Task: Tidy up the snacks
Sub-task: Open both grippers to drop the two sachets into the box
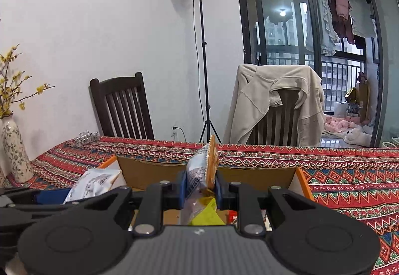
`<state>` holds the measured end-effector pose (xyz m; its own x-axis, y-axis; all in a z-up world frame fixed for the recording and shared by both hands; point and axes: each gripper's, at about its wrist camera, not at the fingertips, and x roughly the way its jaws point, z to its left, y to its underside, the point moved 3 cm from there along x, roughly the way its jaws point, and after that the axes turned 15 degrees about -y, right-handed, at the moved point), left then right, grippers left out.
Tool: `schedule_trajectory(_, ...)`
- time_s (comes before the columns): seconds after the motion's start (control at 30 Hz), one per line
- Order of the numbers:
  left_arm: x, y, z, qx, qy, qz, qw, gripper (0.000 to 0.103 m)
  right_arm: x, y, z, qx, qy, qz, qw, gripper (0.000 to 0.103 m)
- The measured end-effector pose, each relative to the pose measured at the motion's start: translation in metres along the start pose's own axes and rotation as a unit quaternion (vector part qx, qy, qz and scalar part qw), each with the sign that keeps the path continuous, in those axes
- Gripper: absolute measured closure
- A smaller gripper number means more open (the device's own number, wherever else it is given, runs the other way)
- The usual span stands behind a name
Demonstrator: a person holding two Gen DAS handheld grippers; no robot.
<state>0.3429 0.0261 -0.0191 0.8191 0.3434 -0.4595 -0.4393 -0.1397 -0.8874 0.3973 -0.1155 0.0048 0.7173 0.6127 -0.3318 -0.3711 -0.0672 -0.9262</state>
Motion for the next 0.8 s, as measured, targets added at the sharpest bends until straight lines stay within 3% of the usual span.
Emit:
schedule_trajectory(0.5,0.006,0.005,-0.003,0.004,-0.001,0.011,0.9999,0.045,-0.016,0.000,-0.010,0.008,0.002,-0.047,0.999,0.081)
schedule_trajectory(0.8,0.009,0.005,-0.006,0.004,0.001,0.013,0.9999,0.045,-0.006,0.003,-0.018,0.021,0.007,-0.018,1.000,0.081)
